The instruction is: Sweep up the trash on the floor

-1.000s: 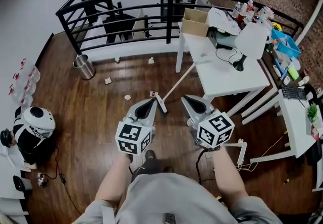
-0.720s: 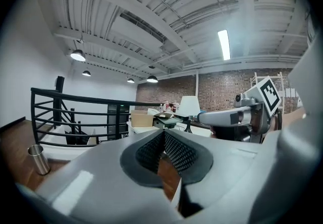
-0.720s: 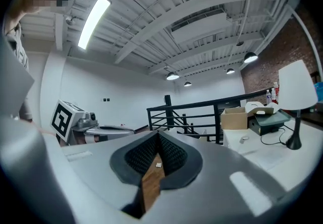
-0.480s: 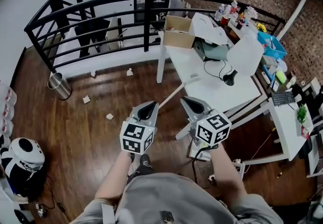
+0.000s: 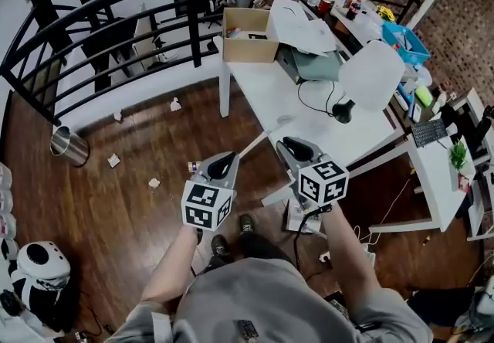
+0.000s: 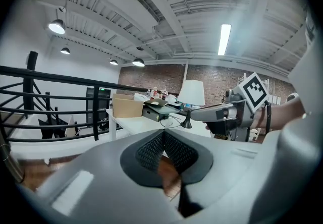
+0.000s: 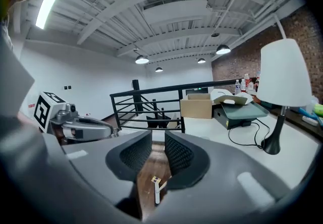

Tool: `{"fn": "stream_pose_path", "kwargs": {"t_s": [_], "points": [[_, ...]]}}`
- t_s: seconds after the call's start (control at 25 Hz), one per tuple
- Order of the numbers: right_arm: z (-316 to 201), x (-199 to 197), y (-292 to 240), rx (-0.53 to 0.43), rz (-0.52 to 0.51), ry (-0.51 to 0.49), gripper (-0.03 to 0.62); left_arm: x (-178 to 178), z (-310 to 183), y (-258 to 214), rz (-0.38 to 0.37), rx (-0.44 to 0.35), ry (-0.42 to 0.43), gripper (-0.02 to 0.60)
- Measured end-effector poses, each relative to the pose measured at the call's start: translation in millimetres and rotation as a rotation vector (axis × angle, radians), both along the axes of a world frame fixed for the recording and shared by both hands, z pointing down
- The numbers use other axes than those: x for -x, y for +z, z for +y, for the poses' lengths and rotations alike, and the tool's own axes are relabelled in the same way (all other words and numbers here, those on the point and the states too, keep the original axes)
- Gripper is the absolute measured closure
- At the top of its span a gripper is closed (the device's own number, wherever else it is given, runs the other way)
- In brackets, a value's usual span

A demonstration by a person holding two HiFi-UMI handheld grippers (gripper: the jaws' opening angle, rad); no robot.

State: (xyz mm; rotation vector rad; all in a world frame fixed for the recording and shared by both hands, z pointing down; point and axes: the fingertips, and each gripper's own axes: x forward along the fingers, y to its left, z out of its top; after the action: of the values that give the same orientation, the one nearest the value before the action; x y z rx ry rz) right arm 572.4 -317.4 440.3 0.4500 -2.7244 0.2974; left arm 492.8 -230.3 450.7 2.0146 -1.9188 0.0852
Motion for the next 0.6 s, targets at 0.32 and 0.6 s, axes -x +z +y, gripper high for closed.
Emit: {"fn": "stream_pose_path", "kwargs": {"t_s": [0.32, 0.6], "points": [[-94.1, 9.5, 70.1, 0.081, 0.114, 0.029, 0.346, 9.8, -64.5, 44.3, 0.039, 0.095, -0.032, 0.574], [-125.6, 44.4, 111.0, 0.126, 0.148, -0.095, 0.296, 12.4, -91.8, 74.1, 0.054, 0.161, -0.055, 0.574]]}}
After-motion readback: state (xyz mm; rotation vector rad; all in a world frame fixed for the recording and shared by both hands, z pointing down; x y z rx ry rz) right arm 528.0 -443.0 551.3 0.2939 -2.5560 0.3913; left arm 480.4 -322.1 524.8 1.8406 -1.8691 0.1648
